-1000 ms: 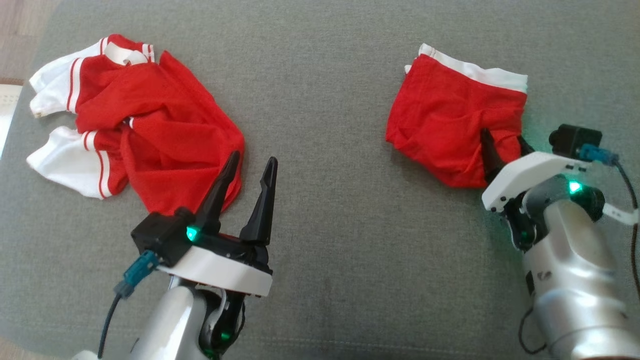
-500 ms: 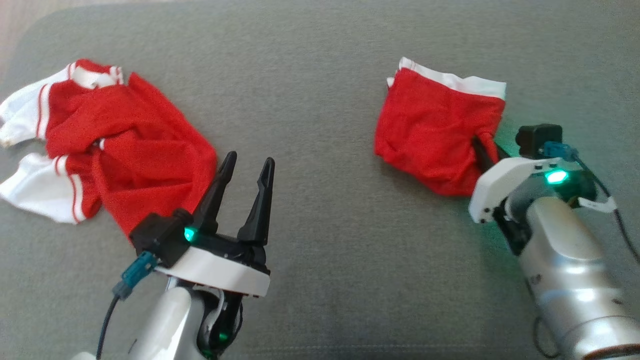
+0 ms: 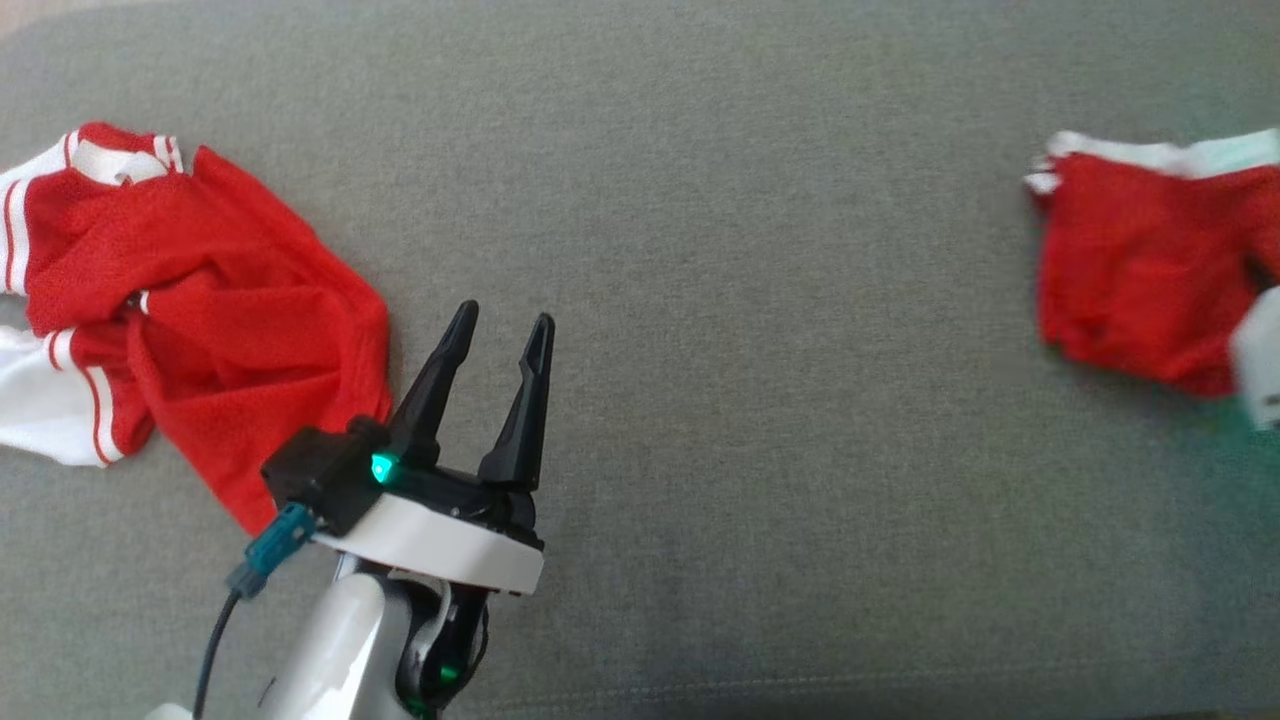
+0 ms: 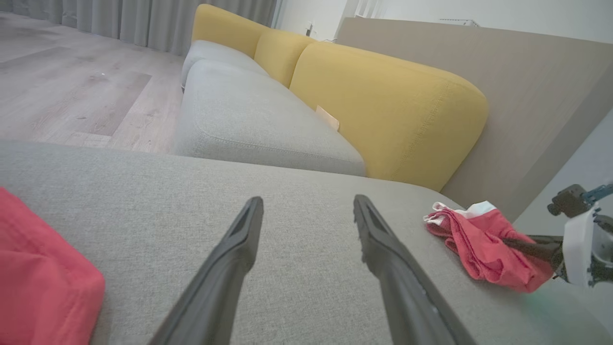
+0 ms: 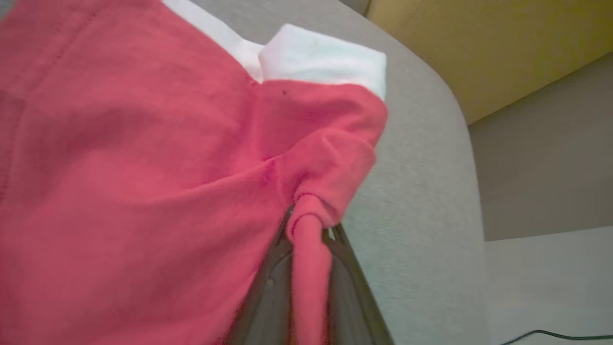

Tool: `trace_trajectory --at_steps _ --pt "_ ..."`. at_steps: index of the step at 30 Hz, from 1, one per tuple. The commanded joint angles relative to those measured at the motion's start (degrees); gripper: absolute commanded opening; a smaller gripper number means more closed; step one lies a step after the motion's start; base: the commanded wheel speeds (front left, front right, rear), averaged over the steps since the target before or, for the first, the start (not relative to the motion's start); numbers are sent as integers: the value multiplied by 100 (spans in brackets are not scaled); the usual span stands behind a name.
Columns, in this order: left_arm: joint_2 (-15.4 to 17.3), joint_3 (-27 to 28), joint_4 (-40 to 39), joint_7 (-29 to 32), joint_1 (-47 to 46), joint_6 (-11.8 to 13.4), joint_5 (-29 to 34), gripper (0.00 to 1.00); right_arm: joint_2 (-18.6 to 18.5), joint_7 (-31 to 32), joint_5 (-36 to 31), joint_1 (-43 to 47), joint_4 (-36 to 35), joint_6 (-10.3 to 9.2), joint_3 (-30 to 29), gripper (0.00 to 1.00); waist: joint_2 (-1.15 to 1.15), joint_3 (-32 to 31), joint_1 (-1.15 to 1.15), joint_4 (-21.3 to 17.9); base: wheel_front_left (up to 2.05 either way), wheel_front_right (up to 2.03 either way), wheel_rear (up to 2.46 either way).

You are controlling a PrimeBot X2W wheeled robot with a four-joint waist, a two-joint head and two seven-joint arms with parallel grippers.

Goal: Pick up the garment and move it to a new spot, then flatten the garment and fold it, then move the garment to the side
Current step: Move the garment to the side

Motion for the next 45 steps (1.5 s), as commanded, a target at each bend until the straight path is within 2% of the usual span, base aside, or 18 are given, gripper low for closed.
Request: trace_trajectory --at_steps 1,5,8,14,18,19,25,29,36,45 --pt "15 147 -200 -31 -213 -36 -14 100 -277 35 41 -143 -175 -5 104 0 0 60 0 45 0 0 0" --pt "15 149 -198 -31 -278 -60 -10 100 -794 179 120 -229 -116 -5 96 0 0 195 0 138 0 0 0" --pt "15 156 -199 -31 -331 -68 -16 100 -999 236 140 -330 0 -5 -70 0 0 288 0 214 0 0 0" --pt "15 186 -199 -31 -408 -79 -16 100 -1184 224 -60 -503 240 -5 -464 0 0 451 0 317 0 0 0" --pt "15 201 -180 -31 -431 -89 -16 100 -1129 131 -189 -578 383 -5 -810 0 0 476 0 332 0 0 0" --pt "15 208 -170 -31 -434 -90 -17 100 -1095 69 -234 -590 389 -5 -907 100 0 467 0 328 0 0 0" --pt "15 253 -120 -31 -418 -82 -25 100 -832 -374 -564 -547 269 -5 -1387 100 0 289 0 255 0 0 0" --pt "15 315 -101 -31 -344 -68 -15 100 -498 -801 -922 -433 -93 -5 -1712 100 0 58 0 135 0 0 0" --pt "15 478 -133 -31 -146 -28 -1 100 685 -1229 -908 51 -1250 -5 -2214 100 0 -461 0 -84 0 0 0" --pt "15 742 -398 -31 178 72 66 100 2163 -1581 -184 1480 -3160 -5 -2436 100 0 -1074 0 -179 0 0 0"
